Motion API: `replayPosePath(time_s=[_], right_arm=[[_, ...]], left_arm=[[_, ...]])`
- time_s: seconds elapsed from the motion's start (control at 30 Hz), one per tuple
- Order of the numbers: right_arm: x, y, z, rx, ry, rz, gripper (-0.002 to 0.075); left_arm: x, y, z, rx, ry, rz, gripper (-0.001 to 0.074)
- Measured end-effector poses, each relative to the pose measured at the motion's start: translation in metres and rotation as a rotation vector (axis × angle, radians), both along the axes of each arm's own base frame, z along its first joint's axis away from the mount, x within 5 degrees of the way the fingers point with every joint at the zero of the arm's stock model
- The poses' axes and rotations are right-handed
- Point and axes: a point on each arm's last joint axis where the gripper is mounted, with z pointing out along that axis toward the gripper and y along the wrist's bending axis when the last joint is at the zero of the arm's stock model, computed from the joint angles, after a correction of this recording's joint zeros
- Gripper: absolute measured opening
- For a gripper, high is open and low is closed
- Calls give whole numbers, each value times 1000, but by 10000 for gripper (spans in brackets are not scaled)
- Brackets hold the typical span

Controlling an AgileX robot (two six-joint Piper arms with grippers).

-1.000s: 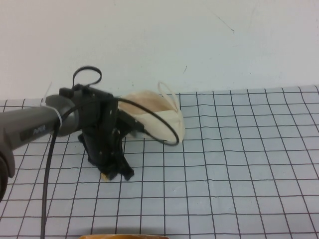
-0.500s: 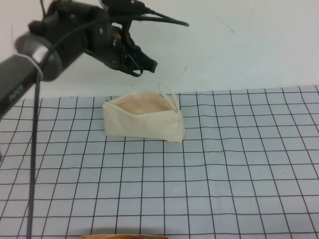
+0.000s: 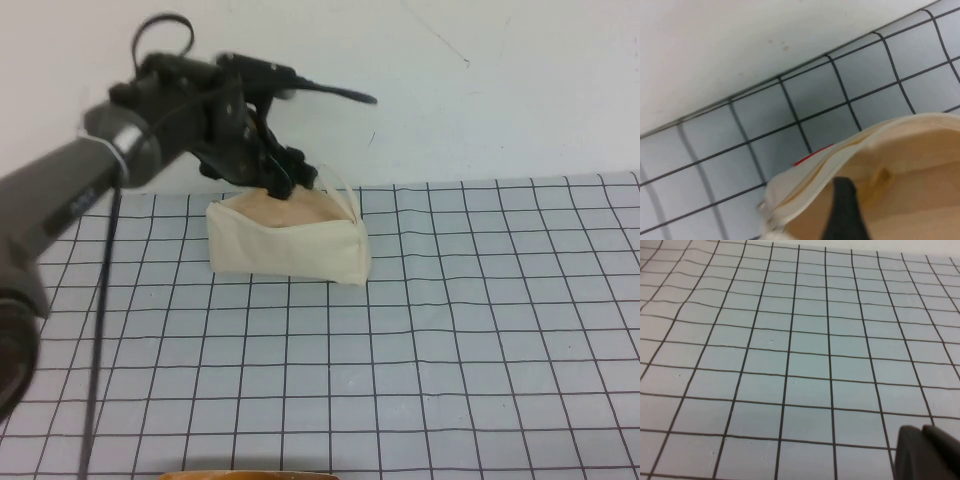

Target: Put eraser into pencil case

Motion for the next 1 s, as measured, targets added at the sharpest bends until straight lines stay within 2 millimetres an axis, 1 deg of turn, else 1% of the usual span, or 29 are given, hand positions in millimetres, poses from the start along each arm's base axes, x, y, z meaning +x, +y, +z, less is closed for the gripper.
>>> replayPosePath(time_s=[0.03, 0.1, 0.17, 0.2, 0.27, 0.37, 0.47, 0.5, 0.57, 0.67, 0.73, 0.83, 0.9, 1.0], right_arm=[[0, 0, 0, 0, 0, 0, -1], [0, 0, 0, 0, 0, 0, -1], [0, 0, 0, 0, 0, 0, -1], [0, 0, 0, 0, 0, 0, -1], [0, 0, 0, 0, 0, 0, -1], [0, 0, 0, 0, 0, 0, -1], [0, 0, 0, 0, 0, 0, -1], [0, 0, 0, 0, 0, 0, -1], [0, 0, 0, 0, 0, 0, -1], [0, 0, 0, 0, 0, 0, -1], [0, 0, 0, 0, 0, 0, -1], [0, 0, 0, 0, 0, 0, -1], [0, 0, 0, 0, 0, 0, -1], [0, 0, 0, 0, 0, 0, -1]], left_arm=[[-4, 2, 10, 10, -4, 0, 452], [-16, 8, 37, 17, -30, 3, 335], [-34, 15, 68, 14, -62, -4, 165], [-42, 18, 80, 12, -76, -9, 119], [-66, 25, 105, -2, -105, -30, 54], [-102, 32, 123, -35, -131, -60, 15], [-139, 42, 124, -55, -160, -80, 5], [-152, 46, 127, -69, -183, -82, 4], [-177, 53, 125, -102, -199, -87, 1], [-210, 64, 118, -136, -174, -83, 0], [-227, 71, 112, -129, -160, -86, 0], [-251, 82, 112, -116, -128, -63, 0], [-263, 92, 110, -109, -99, 0, 0], [-278, 107, 104, -98, -108, 96, 0]])
